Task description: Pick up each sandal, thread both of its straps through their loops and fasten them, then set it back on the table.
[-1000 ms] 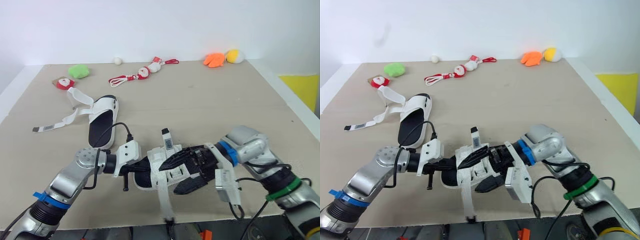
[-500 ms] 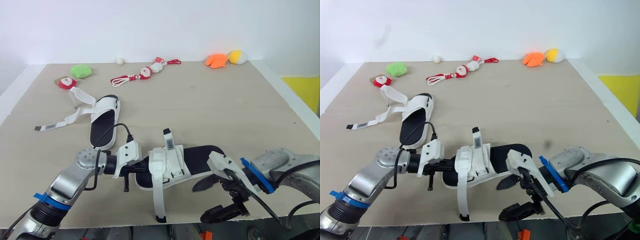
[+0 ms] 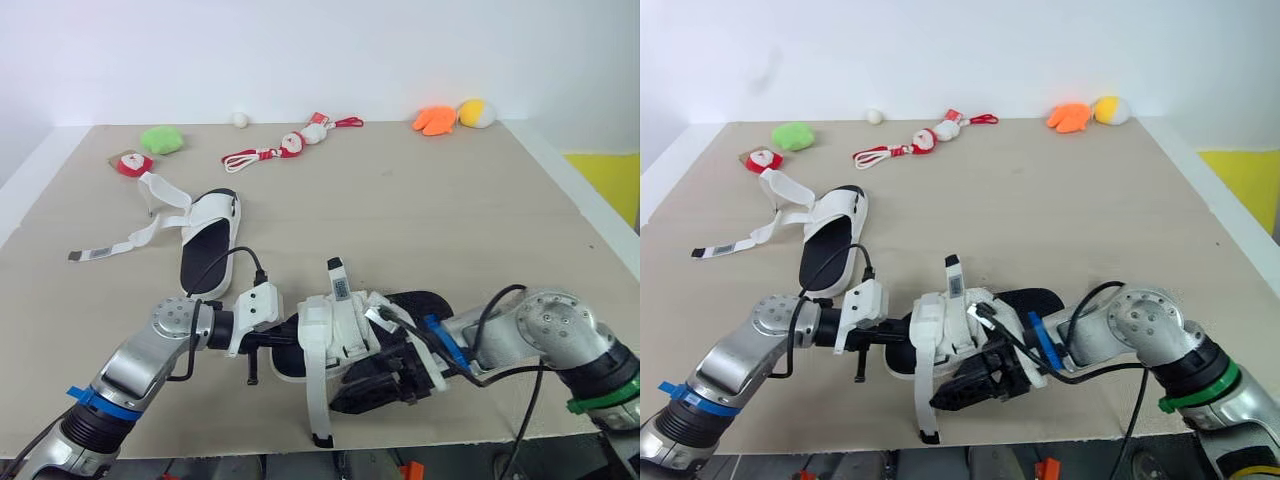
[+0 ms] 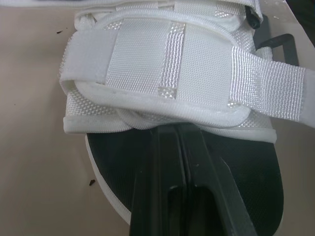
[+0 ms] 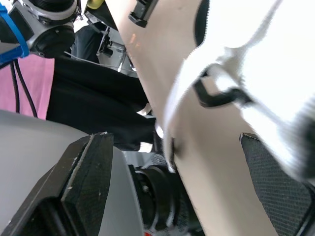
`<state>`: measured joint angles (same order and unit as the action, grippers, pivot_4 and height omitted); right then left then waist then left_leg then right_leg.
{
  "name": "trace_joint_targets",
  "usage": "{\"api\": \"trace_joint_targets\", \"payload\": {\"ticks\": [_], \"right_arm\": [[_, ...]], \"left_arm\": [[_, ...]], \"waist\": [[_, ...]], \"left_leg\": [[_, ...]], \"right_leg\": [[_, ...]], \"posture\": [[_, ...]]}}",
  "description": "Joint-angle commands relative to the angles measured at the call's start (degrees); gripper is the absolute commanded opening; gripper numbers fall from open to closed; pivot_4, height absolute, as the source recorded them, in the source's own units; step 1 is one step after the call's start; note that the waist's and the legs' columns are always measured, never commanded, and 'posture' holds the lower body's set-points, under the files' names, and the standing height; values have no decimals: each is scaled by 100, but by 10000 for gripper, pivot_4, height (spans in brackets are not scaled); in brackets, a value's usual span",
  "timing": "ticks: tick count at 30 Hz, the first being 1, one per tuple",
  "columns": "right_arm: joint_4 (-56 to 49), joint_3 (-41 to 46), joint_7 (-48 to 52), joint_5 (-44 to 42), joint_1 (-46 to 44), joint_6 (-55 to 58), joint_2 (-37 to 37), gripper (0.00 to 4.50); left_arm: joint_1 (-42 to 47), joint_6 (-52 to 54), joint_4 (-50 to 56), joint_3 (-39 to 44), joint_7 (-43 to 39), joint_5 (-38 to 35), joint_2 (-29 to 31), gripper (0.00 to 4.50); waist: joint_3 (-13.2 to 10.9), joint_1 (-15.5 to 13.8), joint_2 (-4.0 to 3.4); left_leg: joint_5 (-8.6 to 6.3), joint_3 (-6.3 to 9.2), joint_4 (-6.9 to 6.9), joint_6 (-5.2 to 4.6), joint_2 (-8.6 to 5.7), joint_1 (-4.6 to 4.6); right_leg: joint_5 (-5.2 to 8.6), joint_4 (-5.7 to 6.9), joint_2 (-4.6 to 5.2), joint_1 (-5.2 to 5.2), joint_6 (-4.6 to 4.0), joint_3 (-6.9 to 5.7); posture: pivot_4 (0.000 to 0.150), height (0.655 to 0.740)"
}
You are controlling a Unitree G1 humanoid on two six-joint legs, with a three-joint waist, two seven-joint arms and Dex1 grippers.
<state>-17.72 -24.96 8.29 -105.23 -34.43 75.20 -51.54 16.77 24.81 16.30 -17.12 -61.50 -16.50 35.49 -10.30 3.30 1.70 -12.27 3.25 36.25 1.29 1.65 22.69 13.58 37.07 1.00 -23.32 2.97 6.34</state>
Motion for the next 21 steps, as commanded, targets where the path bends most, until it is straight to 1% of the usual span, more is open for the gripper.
{"api": "trace_joint_targets", "payload": {"ticks": [1, 8, 9, 11, 12, 14, 15, 18, 20, 21], "right_arm": [[47, -170, -675, -751, -88, -386, 151, 44047], [110, -404, -1441, -777, -80, -564, 503, 44047], [105, -432, -1514, -777, -58, -575, 539, 40360], [106, -449, -1604, -777, -26, -576, 579, 37215], [92, -442, -1617, -777, -24, -567, 579, 32944], [50, -388, -1519, -777, -27, -512, 530, 22865], [29, -357, -1449, -777, -35, -476, 488, 21393], [-35, -292, -1130, -777, -117, -346, 344, 9815], [-107, -249, -880, -777, -239, -269, 267, 916], [-124, -211, -630, -777, -366, -190, 221, 293]], "left_arm": [[-177, 178, -139, -236, -46, 130, 103, 0], [-220, 217, -72, -221, -22, 118, 118, 0], [-214, 216, -72, -223, -17, 120, 114, 0], [-207, 215, -73, -222, -11, 119, 111, 0], [-204, 212, -75, -222, -9, 120, 111, 0], [-203, 207, -81, -217, -12, 119, 117, 0], [-203, 204, -84, -217, -14, 121, 119, 0], [-192, 201, -97, -218, -18, 124, 116, 0], [-170, 192, -121, -219, -24, 126, 111, 0], [-146, 188, -144, -220, -25, 127, 102, 0]], "waist": [[2, 0, 4], [4, 35, 4], [5, 46, 5], [6, 59, 4], [6, 60, 4], [5, 61, 4], [6, 61, 4], [5, 61, 4], [5, 59, 3], [5, 59, 3]], "left_leg": [[0, 1, 0, 0, 1, 0], [0, 1, 0, 0, 6, -1], [0, 1, 0, 0, 7, -3], [0, 1, 0, -1, 9, -4], [1, 1, 0, -1, 9, -4], [1, 1, 0, -1, 9, -3], [1, 1, 0, -1, 9, -3], [0, 1, 0, -1, 8, 3], [0, 1, 0, -1, 6, 7], [0, 1, 0, -1, 6, 7]], "right_leg": [[0, 0, -1, 0, 0, 0], [0, 0, -5, 0, -3, 0], [-1, 0, -6, 2, -4, 0], [-4, 0, -7, 2, -8, 0], [-4, 0, -7, 2, -9, 0], [-4, 0, -7, 0, -9, 0], [-4, 0, -7, 0, -9, 0], [0, -2, -6, -1, -9, 0], [2, -2, -4, -3, -7, 0], [2, -3, -4, -3, -7, 0]], "posture": [[1500, 7400], [1500, 7400], [1500, 7400], [1500, 7400], [1500, 7400], [1500, 7400], [1500, 7400], [1500, 7400], [1500, 7400], [1500, 7400]]}}
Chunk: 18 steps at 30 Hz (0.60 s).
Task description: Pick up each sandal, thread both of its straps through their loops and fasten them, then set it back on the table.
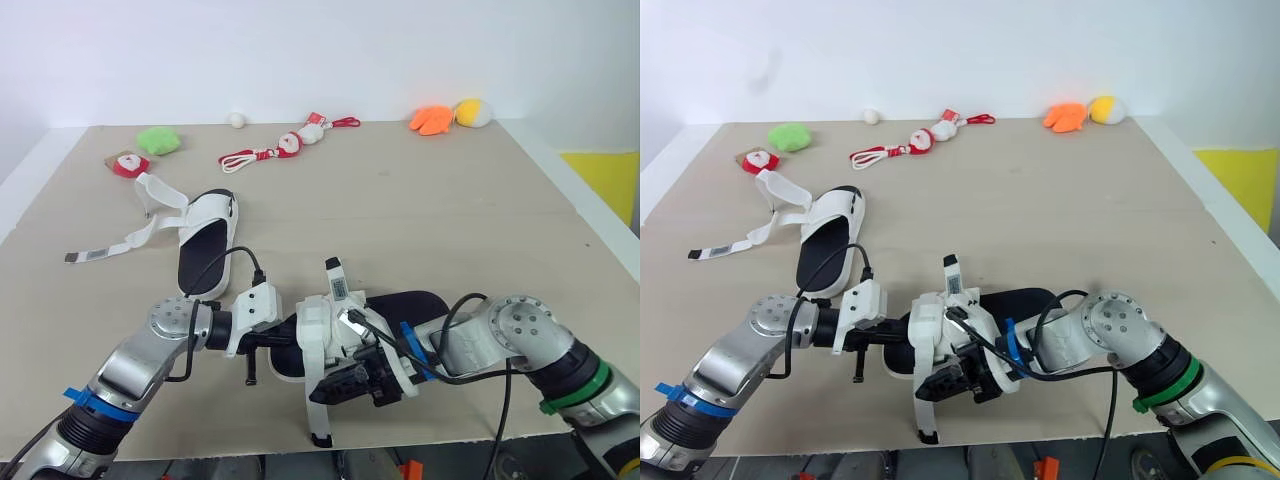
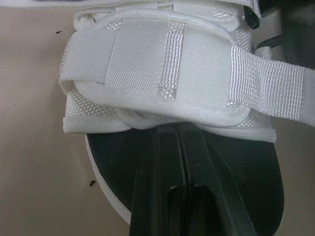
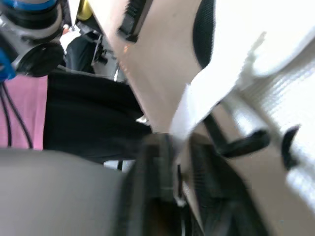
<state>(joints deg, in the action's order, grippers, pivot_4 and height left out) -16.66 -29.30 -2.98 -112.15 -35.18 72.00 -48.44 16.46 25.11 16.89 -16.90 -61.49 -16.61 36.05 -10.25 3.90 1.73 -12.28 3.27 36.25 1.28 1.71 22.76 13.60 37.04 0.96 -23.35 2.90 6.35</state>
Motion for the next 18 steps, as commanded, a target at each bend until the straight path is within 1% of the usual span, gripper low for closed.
{"api": "trace_joint_targets", "payload": {"ticks": [1, 3, 8, 13, 18], "right_arm": [[-229, 260, 672, -85, -407, 175, -117, 293], [10, 305, 882, -85, -732, 235, -85, 293], [763, 301, 912, -37, -1438, 339, 119, 293], [1479, 378, 1048, 420, -1867, 580, 448, 293], [2144, 540, 1465, 1077, -2223, 985, 810, 293]], "left_arm": [[-98, 156, -220, -244, -28, 140, 39, 0], [-68, 147, -254, -246, -30, 143, 23, 0], [-36, 130, -296, -265, -27, 146, -8, 0], [-30, 127, -307, -275, -22, 155, -29, 0], [-30, 133, -301, -269, -15, 163, -33, 0]], "waist": [[-1, -1, -2], [-1, 0, -2], [-2, 3, -2], [-2, -7, -3], [-3, -23, -4]], "left_leg": [[0, 0, 0, 0, 0, 0], [0, 2, 0, 0, -1, 0], [0, 1, 3, 0, -2, 1], [0, 4, 3, 0, -4, 14], [-1, 5, 4, -1, -7, 23]], "right_leg": [[0, 0, 0, 0, 0, 0], [0, 0, -1, 0, 0, 0], [-2, 0, 0, -1, -1, 0], [2, -2, 1, -7, 3, -1], [0, -2, 3, -13, 9, -1]], "posture": [[1500, 7400], [1500, 7400], [1500, 7400], [1500, 7400], [1500, 7400]]}}
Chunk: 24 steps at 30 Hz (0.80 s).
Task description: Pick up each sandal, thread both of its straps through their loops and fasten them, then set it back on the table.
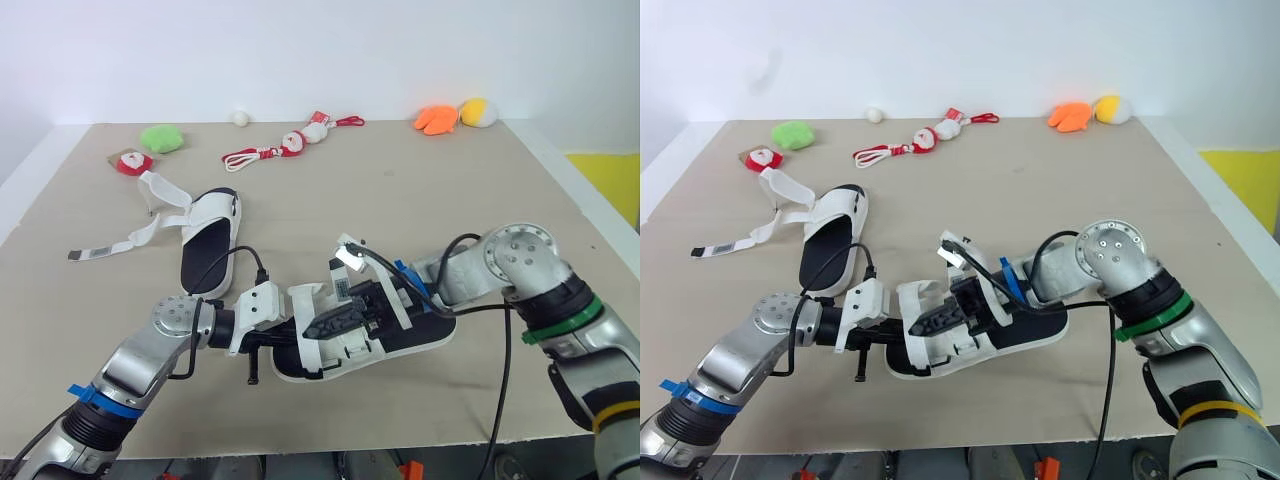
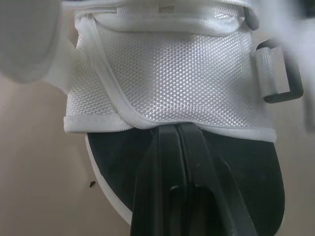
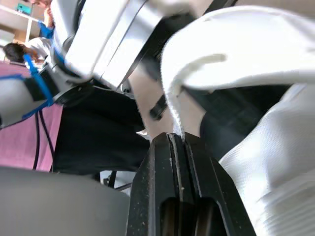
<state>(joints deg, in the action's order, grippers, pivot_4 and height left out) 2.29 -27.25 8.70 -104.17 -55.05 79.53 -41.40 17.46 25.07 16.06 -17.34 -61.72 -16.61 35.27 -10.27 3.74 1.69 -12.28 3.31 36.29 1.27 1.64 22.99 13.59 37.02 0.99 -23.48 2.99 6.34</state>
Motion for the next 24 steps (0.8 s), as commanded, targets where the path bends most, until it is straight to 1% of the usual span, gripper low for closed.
{"api": "trace_joint_targets", "payload": {"ticks": [1, 4, 9, 14, 24], "right_arm": [[341, 390, 376, 387, -282, 314, 162, 293], [636, 590, 597, 624, -436, 570, 298, 293], [726, 854, 963, 1206, -517, 990, 442, 293], [570, 1024, 1355, 1629, -482, 1286, 462, 293], [-32, 895, 1963, 2199, -261, 1296, 281, 293]], "left_arm": [[-135, 141, -210, -221, 15, 162, 48, 0], [-159, 153, -184, -210, 28, 157, 61, 0], [-180, 157, -161, -206, 41, 157, 64, 0], [-172, 145, -163, -206, 41, 163, 63, 0], [-155, 145, -164, -213, 38, 167, 56, 0]], "waist": [[0, -8, 0], [0, -11, -1], [-1, -10, -2], [-1, -10, -3], [-2, -10, -4]], "left_leg": [[0, 1, 0, 0, 0, 0], [0, 1, 0, 0, 0, 1], [0, 2, 0, 0, 0, 2], [0, 3, 0, 0, 0, 2], [-1, 3, 0, 0, -1, 3]], "right_leg": [[0, 0, 0, 0, 1, 0], [-3, 0, -1, 0, 5, -1], [-7, 0, -1, -2, 12, -2], [-12, 0, -1, -2, 21, -3], [-12, 0, -1, -2, 24, -4]], "posture": [[1500, 7400], [1500, 7400], [1500, 7400], [1500, 7400], [1500, 7400]]}}
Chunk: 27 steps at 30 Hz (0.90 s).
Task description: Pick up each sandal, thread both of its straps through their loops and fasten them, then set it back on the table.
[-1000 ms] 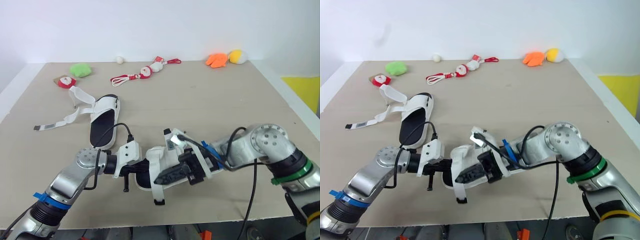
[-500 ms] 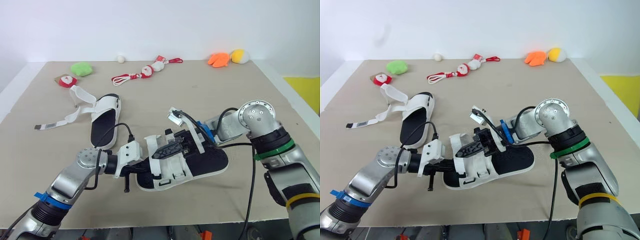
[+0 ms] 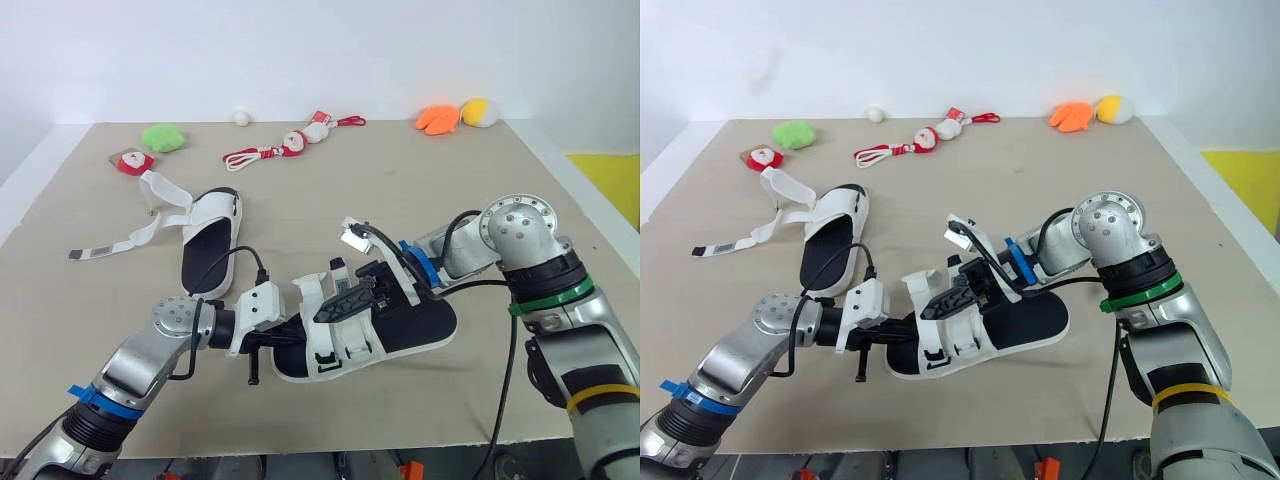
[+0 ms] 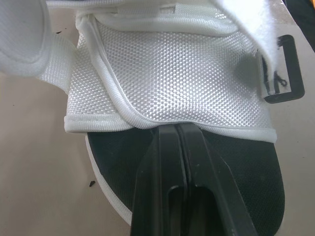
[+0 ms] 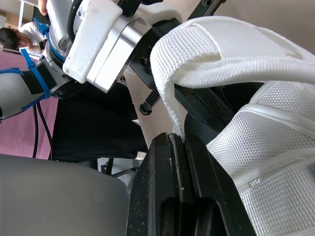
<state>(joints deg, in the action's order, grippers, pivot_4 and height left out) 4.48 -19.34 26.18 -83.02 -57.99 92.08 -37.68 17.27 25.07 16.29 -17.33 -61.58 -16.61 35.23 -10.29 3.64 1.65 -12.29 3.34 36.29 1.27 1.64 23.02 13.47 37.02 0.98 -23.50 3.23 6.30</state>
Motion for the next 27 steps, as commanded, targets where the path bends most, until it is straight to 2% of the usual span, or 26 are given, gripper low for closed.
{"api": "trace_joint_targets", "payload": {"ticks": [1, 13, 27], "right_arm": [[-264, 100, 271, 104, 28, 42, -101, 293], [-336, 117, 680, 398, -21, 42, -127, 293], [-1483, 31, 983, 1675, 200, -68, -136, 293]], "left_arm": [[-139, 144, -187, -210, 22, 166, 63, 0], [-148, 121, -207, -206, 22, 170, 63, 0], [-124, 108, -237, -192, 16, 169, 62, 0]], "waist": [[0, 0, 0], [0, 0, 0], [0, -1, -1]], "left_leg": [[0, 0, 0, 0, 0, 0], [0, 0, 0, 0, 0, 0], [-1, 1, 0, 2, 0, 1]], "right_leg": [[0, 0, 0, 0, 0, 0], [0, 0, 0, 0, 0, 0], [1, -1, 1, -1, 1, -2]], "posture": [[1500, 7400], [1500, 7400], [1500, 7400]]}}
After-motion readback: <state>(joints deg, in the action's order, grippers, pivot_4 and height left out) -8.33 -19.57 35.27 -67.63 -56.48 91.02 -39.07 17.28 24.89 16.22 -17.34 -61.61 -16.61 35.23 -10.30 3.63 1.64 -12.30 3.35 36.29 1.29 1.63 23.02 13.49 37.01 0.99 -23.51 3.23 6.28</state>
